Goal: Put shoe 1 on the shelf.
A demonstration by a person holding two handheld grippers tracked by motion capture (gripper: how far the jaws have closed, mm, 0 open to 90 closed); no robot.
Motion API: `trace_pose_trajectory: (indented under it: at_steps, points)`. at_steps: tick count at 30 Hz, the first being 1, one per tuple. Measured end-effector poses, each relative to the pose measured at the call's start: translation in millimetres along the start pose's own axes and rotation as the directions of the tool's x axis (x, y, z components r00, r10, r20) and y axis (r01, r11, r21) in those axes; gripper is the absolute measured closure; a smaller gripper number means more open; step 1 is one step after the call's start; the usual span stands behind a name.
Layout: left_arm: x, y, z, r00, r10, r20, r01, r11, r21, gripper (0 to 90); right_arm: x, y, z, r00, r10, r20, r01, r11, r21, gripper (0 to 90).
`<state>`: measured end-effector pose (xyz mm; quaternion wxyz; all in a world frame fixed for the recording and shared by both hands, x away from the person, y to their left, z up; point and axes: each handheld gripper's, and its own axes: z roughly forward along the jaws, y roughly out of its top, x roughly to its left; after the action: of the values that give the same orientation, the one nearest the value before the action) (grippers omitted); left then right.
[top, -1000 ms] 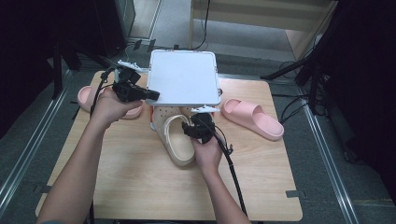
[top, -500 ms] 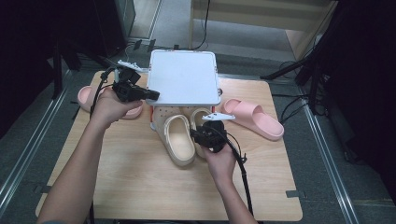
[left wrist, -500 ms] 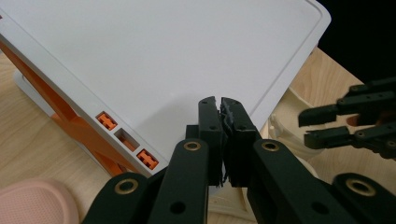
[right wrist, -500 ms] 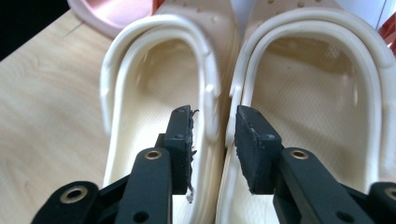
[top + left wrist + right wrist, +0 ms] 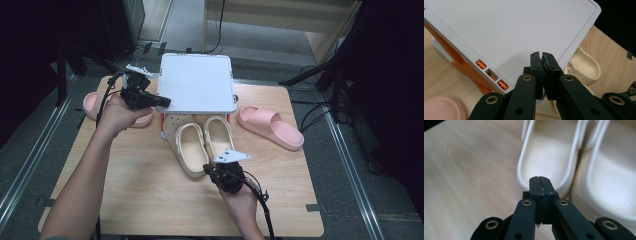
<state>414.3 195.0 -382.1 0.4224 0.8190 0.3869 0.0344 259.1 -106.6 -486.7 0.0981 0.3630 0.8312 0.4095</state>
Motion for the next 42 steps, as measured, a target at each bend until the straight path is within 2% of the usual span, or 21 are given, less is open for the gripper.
trace_pose_trajectory:
  at_steps: [7,10,20,24,27,30,32,42]
  points:
    - [-0.3,-0.1,0.0,1.0,0.006,-0.008,-0.006,1.0,0.0,88.9,4.6,-13.0,15.1,0.9993,-0.031,-0.022,0.032,0.998,0.06,90.0]
    - [0.0,-0.1,0.1,1.0,0.004,-0.005,-0.004,1.0,0.001,89.4,4.5,-15.4,20.7,0.9989,-0.047,-0.003,0.047,0.996,0.078,90.0]
    - [-0.2,-0.5,0.7,1.0,-0.005,0.0,0.005,1.0,-0.001,89.8,6.0,-11.5,30.4,0.9993,-0.037,-0.011,0.037,0.998,0.055,90.0]
    - [-0.5,-0.4,1.0,1.0,-0.004,0.003,0.004,1.0,-0.002,89.8,10.2,-5.2,34.7,0.9995,-0.029,-0.014,0.029,0.999,0.043,90.0]
    - [-0.6,-0.4,1.2,0.9999,-0.006,0.008,0.006,1.0,0.001,89.8,13.3,-0.2,37.3,0.9989,-0.045,-0.007,0.046,0.999,0.02,90.0]
    - [-1.4,-1.1,1.8,0.9998,-0.01,0.015,0.01,0.9999,-0.005,89.8,14.6,6.2,41.2,0.9994,-0.032,-0.012,0.032,0.999,0.011,90.0]
    - [-0.8,-1.1,1.5,0.9999,-0.011,0.013,0.012,0.9999,-0.005,89.8,15.8,11.2,43.2,0.9994,-0.036,0.0,0.036,0.999,0.002,90.0]
    - [-0.5,-1.1,1.2,0.9998,-0.017,0.013,0.017,0.9998,-0.004,89.7,16.5,29.5,61.0,0.9997,-0.015,0.02,0.014,1.0,0.017,90.0]
